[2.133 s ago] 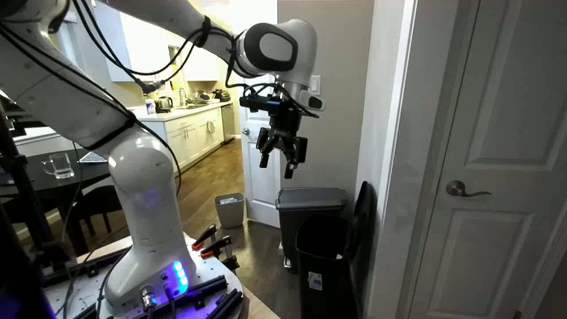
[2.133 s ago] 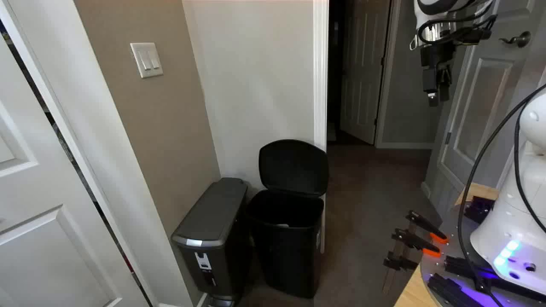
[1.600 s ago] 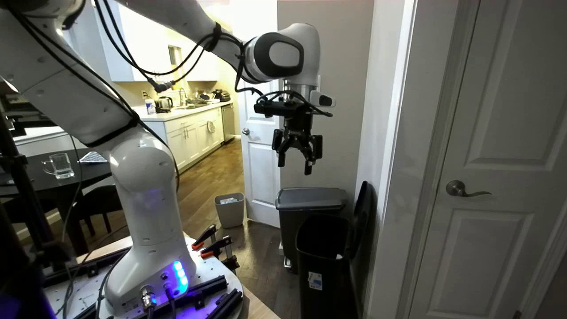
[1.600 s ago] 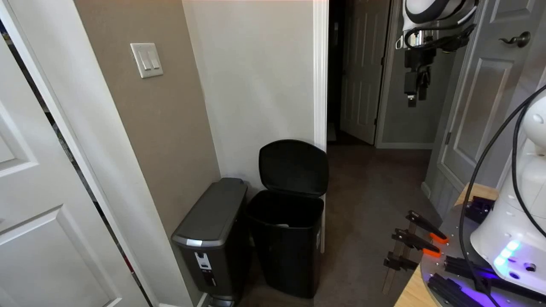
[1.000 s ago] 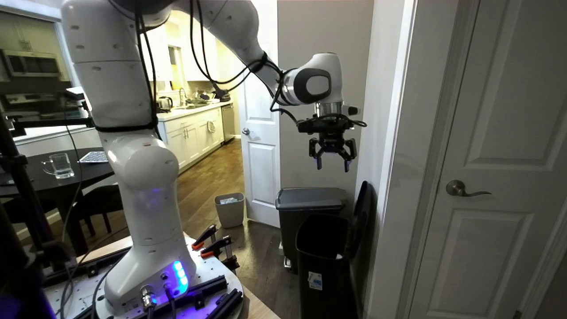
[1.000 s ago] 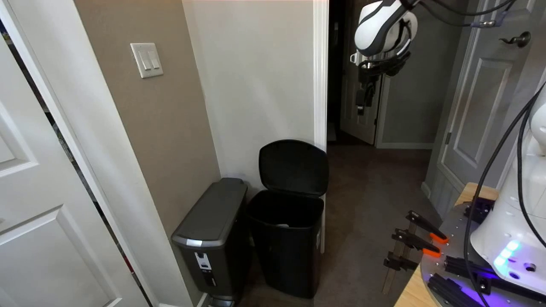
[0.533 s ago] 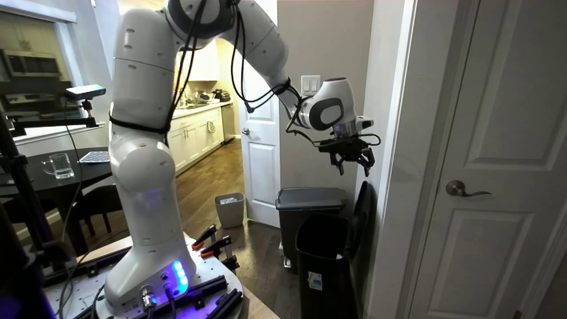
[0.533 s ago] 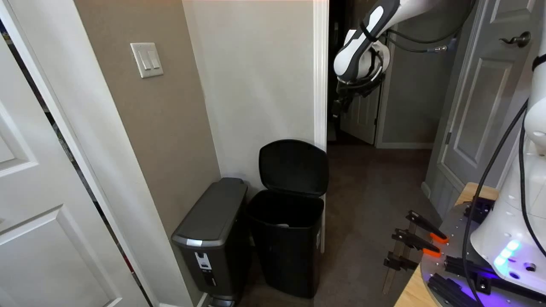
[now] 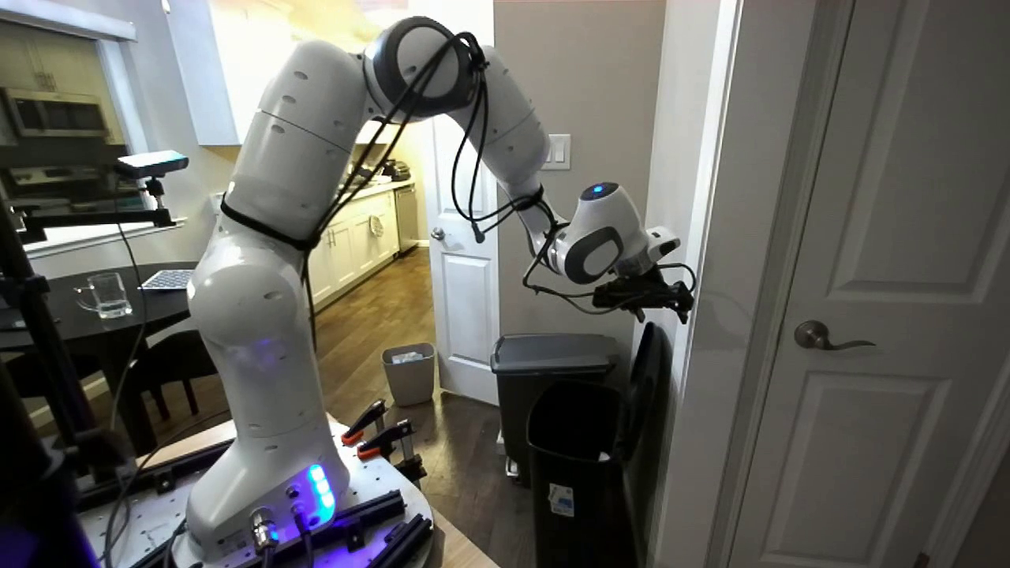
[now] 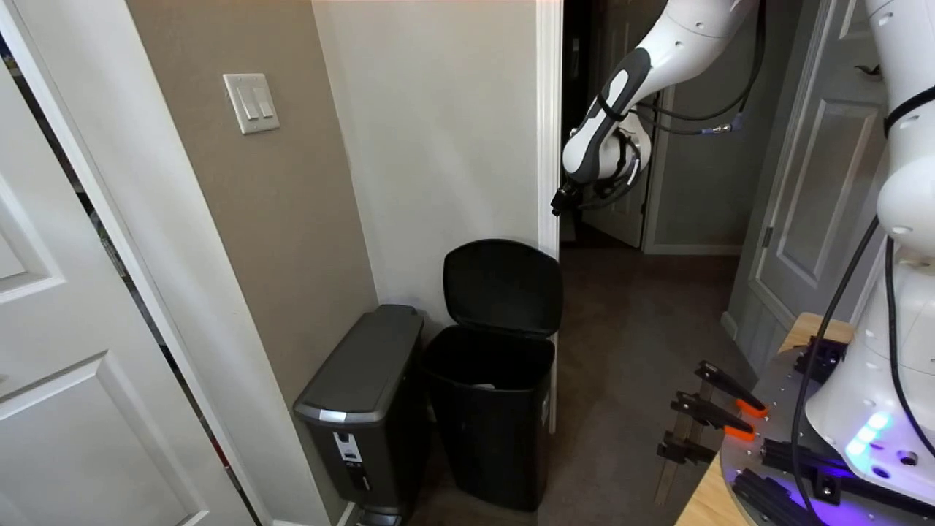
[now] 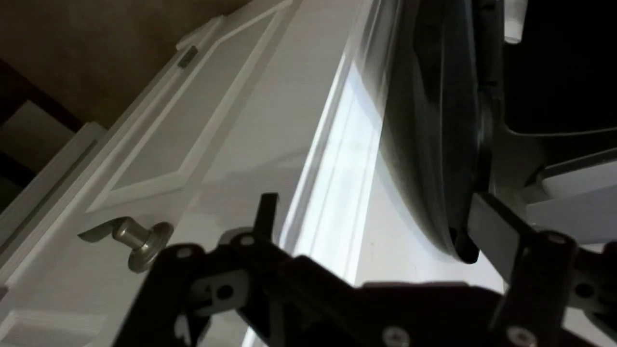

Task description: Close the lid of the black bin

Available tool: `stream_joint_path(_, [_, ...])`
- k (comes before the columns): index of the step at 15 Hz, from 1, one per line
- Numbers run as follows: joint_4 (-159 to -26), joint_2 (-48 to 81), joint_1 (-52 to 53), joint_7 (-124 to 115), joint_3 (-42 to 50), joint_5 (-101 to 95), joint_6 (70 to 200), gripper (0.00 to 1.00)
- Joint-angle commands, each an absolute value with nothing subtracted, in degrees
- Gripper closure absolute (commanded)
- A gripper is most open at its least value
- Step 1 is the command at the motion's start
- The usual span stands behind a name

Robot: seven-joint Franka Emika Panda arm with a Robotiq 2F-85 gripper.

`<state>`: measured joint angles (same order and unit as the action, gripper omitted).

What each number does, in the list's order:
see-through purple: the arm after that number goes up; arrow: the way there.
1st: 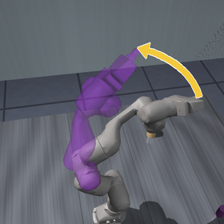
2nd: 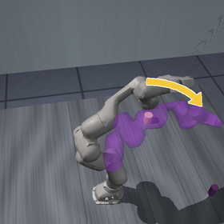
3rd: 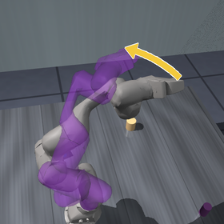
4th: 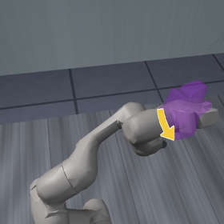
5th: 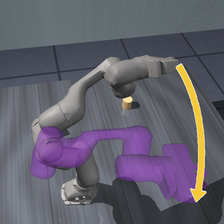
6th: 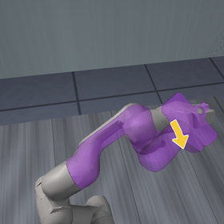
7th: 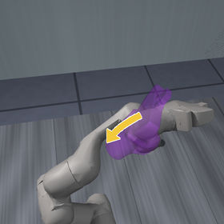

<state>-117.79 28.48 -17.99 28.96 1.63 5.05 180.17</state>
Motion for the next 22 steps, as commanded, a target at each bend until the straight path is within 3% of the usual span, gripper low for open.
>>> stream_joint_path(1, [-116.08, 31.47, -20.84, 29.85, -2.35, 5.53, 183.29, 0.0])
stream_joint_path(12, [-115.48, 32.35, -19.32, 29.35, -1.49, 4.65, 180.88, 0.0])
stream_joint_path(18, [-109.25, 40.83, -26.47, 27.73, -11.0, -0.17, 178.73, 0.0])
stream_joint_path(22, [-105.26, 45.65, -27.97, 27.76, -11.09, -4.79, 178.78, 0.0])
